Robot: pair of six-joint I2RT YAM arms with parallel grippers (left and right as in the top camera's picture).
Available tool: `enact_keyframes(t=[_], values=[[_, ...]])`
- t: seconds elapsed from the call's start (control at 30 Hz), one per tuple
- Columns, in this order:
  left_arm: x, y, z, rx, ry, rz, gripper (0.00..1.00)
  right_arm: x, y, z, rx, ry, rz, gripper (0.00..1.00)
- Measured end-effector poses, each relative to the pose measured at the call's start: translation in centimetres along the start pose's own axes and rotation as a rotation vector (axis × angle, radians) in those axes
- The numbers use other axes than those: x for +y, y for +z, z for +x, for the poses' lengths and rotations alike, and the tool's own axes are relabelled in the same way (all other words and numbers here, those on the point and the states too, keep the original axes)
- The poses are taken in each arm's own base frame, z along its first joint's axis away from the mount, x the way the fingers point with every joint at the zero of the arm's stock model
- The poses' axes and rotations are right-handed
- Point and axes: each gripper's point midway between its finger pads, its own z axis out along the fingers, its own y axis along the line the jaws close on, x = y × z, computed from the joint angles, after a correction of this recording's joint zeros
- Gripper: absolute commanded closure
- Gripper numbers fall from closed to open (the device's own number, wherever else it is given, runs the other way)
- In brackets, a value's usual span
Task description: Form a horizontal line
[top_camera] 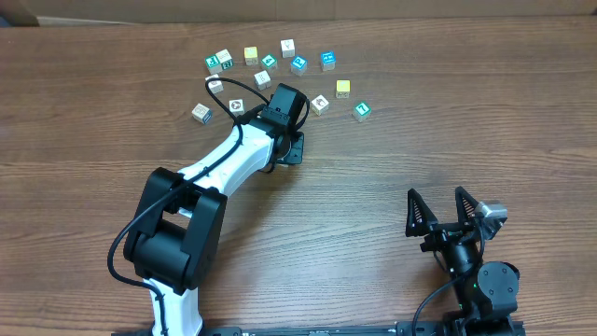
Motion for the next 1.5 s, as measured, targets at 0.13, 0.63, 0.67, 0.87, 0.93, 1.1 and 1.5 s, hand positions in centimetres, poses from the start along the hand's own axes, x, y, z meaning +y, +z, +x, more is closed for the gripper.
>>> enact_keyframes(t=[0.13, 0.63, 0.67, 0.87, 0.93, 1.1, 1.5], values=[[0.0, 0.0, -0.1, -0.003, 0.003, 0.001, 0.79, 0.0, 0.0, 0.0, 0.001, 0.0, 0.0, 0.0], [0.8, -1.4, -0.9, 0.002, -0.179, -0.062, 0.79, 0.0, 0.0, 0.0, 0.0, 0.0, 0.0, 0.0], [1.0, -1.4, -0.7, 0.005, -0.187, -0.07, 0.78, 0.0, 0.0, 0.0, 0.001, 0.0, 0.0, 0.0], [1.2, -1.5, -0.6, 0.008, -0.225, -0.085, 0.78, 0.0, 0.0, 0.0, 0.0, 0.0, 0.0, 0.0], [1.3, -1.5, -0.3, 0.016, -0.233, -0.089, 0.77, 0.0, 0.0, 0.0, 0.001, 0.0, 0.0, 0.0], [1.4, -1.4, -0.2, 0.022, -0.267, -0.093, 0.76, 0.0, 0.0, 0.0, 0.0, -0.001, 0.0, 0.0], [1.3, -1.5, -0.4, 0.001, -0.281, -0.11, 0.75, 0.0, 0.0, 0.0, 0.0, 0.0, 0.0, 0.0]])
